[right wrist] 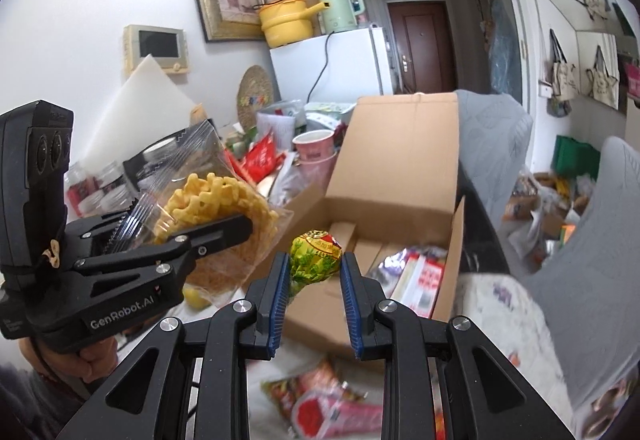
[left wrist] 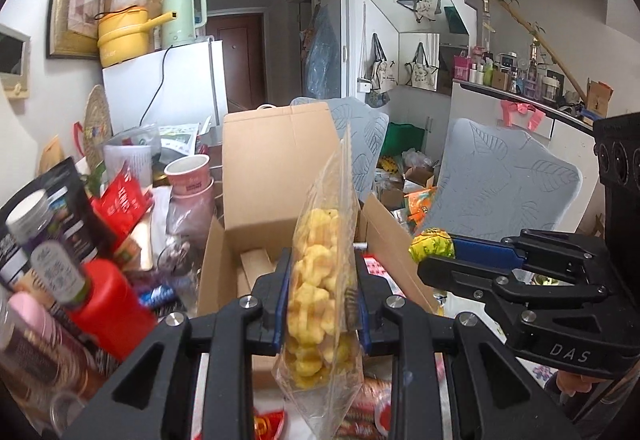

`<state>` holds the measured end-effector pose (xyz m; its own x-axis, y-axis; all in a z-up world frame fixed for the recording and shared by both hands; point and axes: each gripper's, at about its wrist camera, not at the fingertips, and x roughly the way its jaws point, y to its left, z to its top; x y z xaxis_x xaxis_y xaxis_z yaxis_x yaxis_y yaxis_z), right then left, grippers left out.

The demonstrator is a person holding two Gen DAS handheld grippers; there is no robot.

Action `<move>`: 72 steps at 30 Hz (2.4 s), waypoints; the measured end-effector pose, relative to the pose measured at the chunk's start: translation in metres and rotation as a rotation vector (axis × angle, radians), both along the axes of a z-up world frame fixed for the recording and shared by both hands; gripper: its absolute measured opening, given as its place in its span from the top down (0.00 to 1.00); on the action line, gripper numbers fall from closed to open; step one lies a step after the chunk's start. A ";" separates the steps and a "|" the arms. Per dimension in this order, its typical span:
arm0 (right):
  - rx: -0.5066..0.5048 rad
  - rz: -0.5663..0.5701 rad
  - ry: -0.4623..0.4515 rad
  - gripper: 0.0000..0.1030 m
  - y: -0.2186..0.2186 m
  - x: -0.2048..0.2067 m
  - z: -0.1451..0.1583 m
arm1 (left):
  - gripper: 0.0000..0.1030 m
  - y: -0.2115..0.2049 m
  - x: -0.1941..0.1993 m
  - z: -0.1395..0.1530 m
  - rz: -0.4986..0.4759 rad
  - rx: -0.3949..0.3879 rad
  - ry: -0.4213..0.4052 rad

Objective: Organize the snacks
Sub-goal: 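Lift the waffle and lollipop and carry them over the cardboard box, then open the left gripper to drop the waffle while the right drops the lollipop inside, then withdraw both open grippers from the box toward the remaining snacks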

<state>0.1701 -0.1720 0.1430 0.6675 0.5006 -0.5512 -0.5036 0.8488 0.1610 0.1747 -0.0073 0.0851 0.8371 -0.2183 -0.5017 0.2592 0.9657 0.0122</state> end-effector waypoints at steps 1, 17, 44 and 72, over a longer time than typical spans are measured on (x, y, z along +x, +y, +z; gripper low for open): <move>-0.001 -0.003 -0.002 0.75 0.001 0.004 0.000 | 0.75 -0.001 0.005 0.000 -0.001 0.002 -0.001; -0.084 -0.037 0.036 0.75 0.009 0.102 -0.030 | 0.75 0.002 0.101 -0.032 0.033 0.000 0.063; -0.193 -0.088 0.196 0.58 0.010 0.134 -0.072 | 0.70 0.004 0.134 -0.073 0.175 0.089 0.266; -0.149 -0.091 0.024 0.57 0.007 0.044 0.008 | 0.70 0.005 0.034 0.003 0.180 0.087 0.108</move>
